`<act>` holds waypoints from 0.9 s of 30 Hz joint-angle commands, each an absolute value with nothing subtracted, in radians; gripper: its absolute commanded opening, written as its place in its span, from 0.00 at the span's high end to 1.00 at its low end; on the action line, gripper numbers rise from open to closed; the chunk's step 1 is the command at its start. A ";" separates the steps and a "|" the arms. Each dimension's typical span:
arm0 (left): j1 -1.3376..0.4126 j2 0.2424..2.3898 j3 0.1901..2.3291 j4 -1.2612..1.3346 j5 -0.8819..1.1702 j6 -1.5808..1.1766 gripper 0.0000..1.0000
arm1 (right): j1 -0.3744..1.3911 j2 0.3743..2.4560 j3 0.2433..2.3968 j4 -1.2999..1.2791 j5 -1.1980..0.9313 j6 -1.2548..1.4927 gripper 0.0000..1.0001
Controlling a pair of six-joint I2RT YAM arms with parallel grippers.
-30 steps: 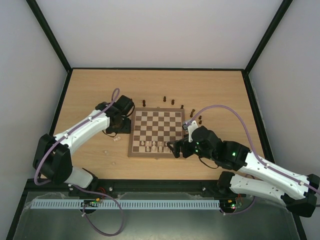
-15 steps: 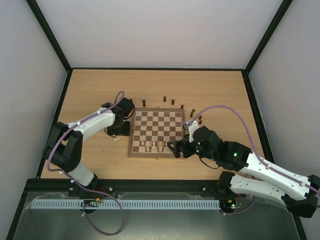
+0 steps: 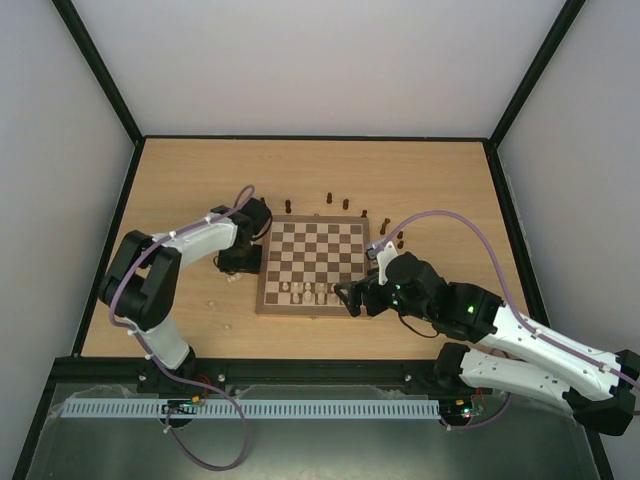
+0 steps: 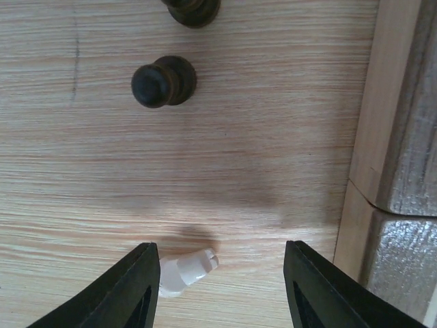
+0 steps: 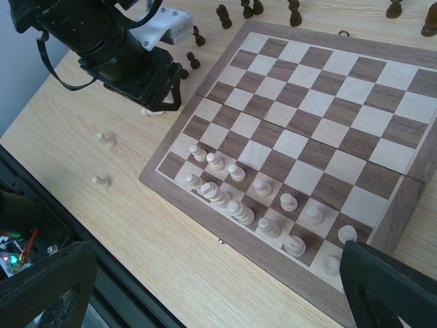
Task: Set up the chess pieces on the board
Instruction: Pick up the chess piece at the center of the board.
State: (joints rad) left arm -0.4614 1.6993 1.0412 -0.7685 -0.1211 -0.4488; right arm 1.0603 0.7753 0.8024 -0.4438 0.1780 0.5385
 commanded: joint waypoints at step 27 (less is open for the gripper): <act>-0.456 1.718 0.956 -0.724 -0.106 -0.474 0.52 | 1.060 0.767 0.795 -0.448 0.163 0.529 0.01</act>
State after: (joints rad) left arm -0.4595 1.7187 0.9905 -0.7029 -0.1051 -0.4591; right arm 1.0603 0.7753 0.8024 -0.4438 0.1646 0.5385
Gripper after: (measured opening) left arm 0.459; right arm 0.987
